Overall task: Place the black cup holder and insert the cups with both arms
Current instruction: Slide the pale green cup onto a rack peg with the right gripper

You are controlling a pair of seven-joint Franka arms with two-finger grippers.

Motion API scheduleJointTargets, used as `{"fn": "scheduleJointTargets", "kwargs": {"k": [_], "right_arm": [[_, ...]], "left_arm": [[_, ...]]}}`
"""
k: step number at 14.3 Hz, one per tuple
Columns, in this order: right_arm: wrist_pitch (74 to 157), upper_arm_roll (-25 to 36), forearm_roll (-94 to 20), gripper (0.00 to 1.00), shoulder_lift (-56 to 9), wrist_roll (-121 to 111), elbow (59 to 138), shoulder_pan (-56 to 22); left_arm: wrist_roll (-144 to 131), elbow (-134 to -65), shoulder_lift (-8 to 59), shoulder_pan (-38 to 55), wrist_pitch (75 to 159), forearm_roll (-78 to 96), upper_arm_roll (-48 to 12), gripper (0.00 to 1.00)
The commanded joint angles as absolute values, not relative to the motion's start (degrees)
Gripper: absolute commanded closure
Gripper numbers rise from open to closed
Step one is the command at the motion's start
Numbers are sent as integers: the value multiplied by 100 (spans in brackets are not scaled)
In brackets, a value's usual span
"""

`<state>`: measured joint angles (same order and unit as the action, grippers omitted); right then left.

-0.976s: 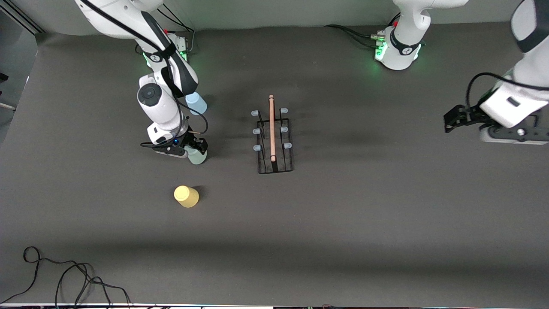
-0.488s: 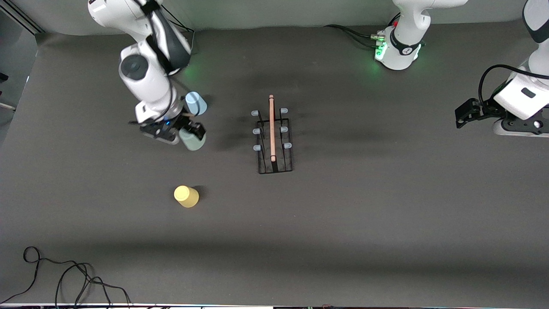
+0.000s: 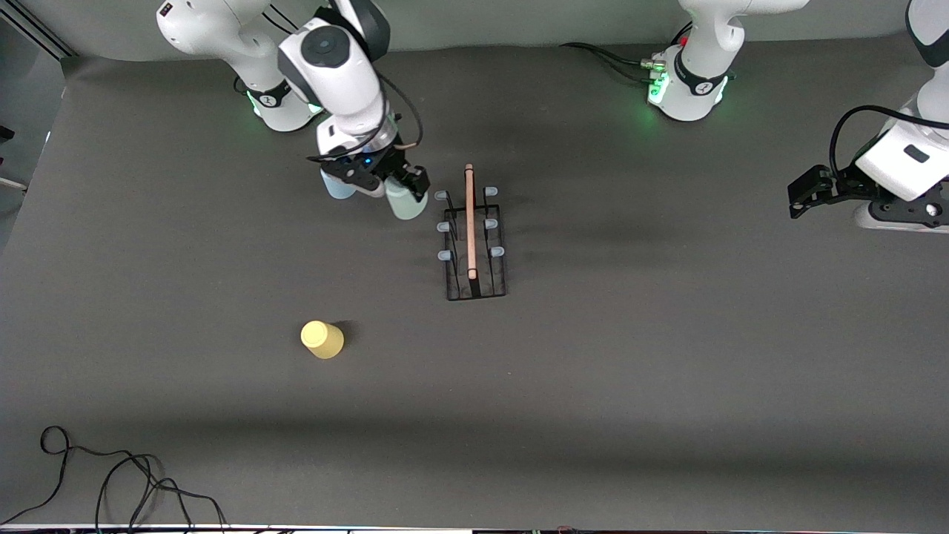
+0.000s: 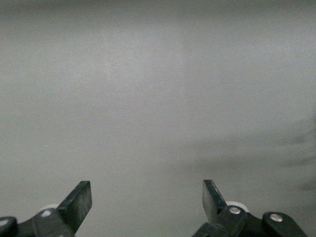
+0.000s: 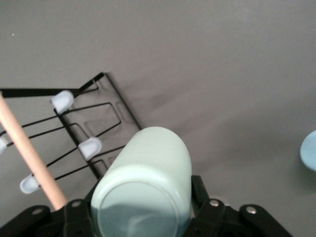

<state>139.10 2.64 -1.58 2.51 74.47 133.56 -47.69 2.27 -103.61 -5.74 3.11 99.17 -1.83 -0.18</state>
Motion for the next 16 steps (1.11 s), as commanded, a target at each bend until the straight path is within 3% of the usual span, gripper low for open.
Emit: {"fn": "scheduleJointTargets", "kwargs": {"k": [1,8,9,11,16], "right_arm": [[13799,316,-114,100,-78,7962,12956,-5036],[13799,308,-114,100,-755,8367,12446,-5221],[13799,308,-114,91,-791,8358,12428,-5221],[13799,308,-114,1,-817,8367,12436,-5229],[13790,308,-114,0,-782,8297,12358,-5212]], "left_arm": [[316,-10354,-650,316,9669,-229,-44,0],[325,-10371,-650,308,9545,-290,-70,0],[325,-10380,-633,308,9571,-290,-62,0],[325,-10389,-624,316,9563,-264,-62,0],[325,-10380,-659,369,9528,-246,-79,0]]}}
